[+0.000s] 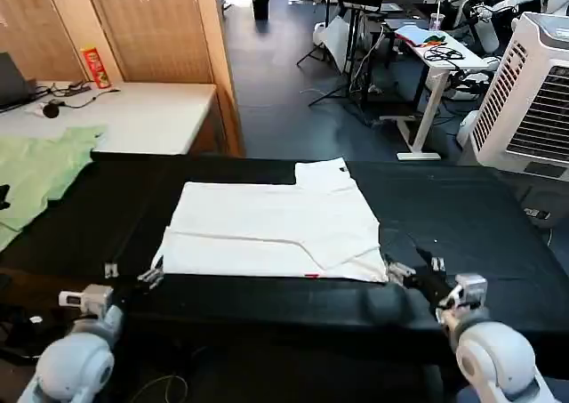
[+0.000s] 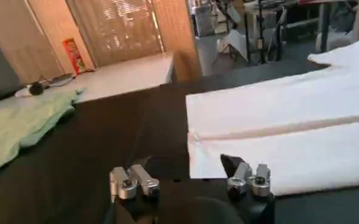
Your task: Fold and organize the clothes.
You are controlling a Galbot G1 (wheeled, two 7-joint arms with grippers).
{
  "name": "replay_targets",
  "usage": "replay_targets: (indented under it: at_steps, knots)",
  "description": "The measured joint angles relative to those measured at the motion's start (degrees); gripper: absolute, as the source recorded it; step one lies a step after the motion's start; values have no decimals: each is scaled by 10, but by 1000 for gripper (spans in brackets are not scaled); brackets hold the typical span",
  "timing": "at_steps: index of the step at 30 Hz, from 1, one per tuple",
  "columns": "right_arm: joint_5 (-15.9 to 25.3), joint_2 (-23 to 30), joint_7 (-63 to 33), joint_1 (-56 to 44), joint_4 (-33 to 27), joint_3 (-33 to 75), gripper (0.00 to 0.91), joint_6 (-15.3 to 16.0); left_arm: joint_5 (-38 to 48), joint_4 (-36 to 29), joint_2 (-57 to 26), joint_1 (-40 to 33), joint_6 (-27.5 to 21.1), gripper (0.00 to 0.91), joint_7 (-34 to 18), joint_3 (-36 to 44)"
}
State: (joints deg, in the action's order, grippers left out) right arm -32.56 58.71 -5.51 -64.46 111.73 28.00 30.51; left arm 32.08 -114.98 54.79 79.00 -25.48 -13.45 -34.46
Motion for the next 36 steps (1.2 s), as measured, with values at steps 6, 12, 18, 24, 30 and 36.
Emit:
replay_targets:
  at_steps: [6,12,18,24,30,36]
  knots:
    - [19,15,-2,133,-120,-72,878,0,88,87,6,-144,-5,878,-1,57]
    - [34,44,1,265,-274,-138,878,-17,97,205,17,-291,-2,878,23,136]
    - [26,80,1,361,-408,-185,878,-21,101,314,31,-399,-6,878,39,202]
    - [26,117,27,423,-511,-214,878,-23,100,402,47,-472,-15,878,45,246]
    - [68,154,45,467,-594,-221,878,-30,100,456,53,-509,-21,878,62,264]
    - [106,186,51,500,-663,-210,878,-36,102,497,61,-531,-29,878,73,268]
